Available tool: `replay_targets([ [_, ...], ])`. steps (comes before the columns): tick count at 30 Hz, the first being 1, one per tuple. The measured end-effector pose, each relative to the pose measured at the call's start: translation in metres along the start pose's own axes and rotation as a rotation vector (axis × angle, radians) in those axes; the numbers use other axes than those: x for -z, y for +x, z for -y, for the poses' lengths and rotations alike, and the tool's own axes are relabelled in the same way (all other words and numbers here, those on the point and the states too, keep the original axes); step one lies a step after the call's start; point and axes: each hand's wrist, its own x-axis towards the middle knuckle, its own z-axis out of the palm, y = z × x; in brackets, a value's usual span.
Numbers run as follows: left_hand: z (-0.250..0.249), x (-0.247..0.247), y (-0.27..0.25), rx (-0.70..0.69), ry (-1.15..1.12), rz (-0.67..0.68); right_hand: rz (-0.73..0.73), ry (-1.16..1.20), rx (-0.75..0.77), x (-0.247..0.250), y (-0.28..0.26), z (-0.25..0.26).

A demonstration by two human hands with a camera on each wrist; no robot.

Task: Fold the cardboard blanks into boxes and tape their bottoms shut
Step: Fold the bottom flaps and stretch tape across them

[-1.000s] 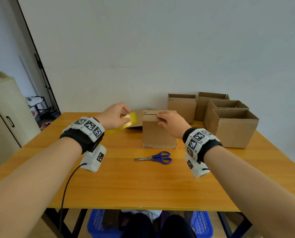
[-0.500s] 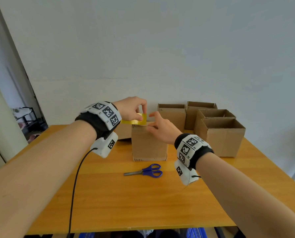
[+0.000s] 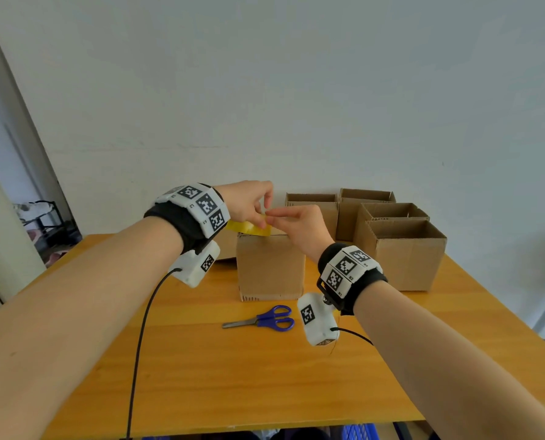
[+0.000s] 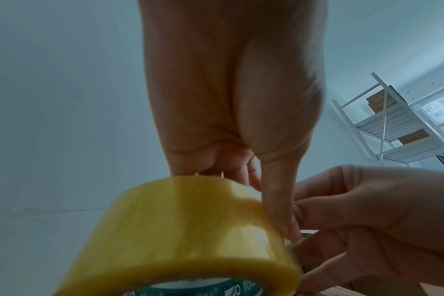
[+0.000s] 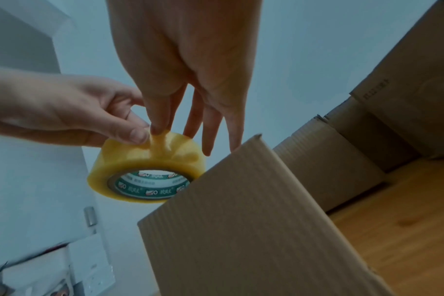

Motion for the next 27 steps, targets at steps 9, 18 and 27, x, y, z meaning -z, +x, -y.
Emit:
replay_targets([
  [9,0.010,-0.005,0.000,0.026,-0.063,-0.060,-0.057,0.043,0.007,-0.002,-0.004,-0.004],
  [18,0.028,-0.022,-0.002,0.018,-0.036,-0.210,-0.221,0.168,-0.056,-0.010,-0.003,-0.009],
  [27,0.044,-0.031,-0.009,0.018,0.070,-0.153,-0.295,0.209,-0.127,-0.006,-0.003,-0.023],
])
